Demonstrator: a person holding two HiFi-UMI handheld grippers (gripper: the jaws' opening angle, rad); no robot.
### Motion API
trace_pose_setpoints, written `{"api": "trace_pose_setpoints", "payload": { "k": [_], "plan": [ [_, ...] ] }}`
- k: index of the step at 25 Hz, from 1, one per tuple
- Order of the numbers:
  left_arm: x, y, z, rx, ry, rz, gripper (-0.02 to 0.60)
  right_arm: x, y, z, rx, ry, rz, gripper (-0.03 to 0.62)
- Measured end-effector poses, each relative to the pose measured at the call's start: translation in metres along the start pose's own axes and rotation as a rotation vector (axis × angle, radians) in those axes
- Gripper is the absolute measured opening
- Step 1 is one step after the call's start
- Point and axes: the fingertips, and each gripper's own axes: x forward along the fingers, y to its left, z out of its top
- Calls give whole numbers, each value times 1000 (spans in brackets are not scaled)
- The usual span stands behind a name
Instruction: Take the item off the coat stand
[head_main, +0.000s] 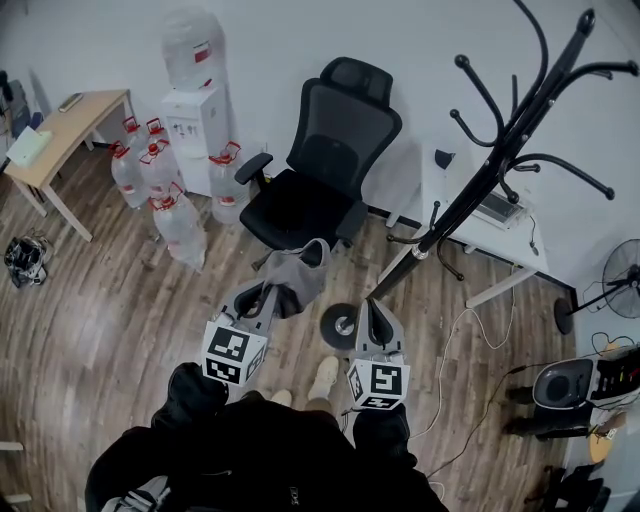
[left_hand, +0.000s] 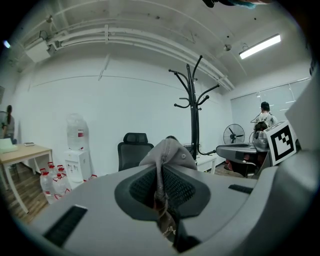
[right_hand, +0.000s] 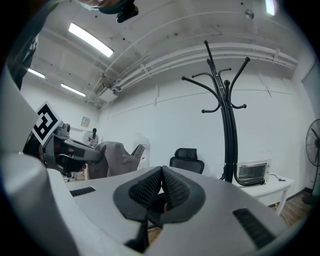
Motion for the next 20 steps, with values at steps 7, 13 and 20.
{"api": "trace_pose_setpoints", "payload": {
  "k": [7,13,20],
  "plan": [
    [5,-3,-2,1,-1,-7,40,2,-4,-2,-2,5,-1,15],
    [11,-7,2,2,0,-8,40,5,-10,-3,1,10,1,15],
    [15,-11,0,2,1,-18,40,2,-14,-6,1,15,-7,15]
  ]
}}
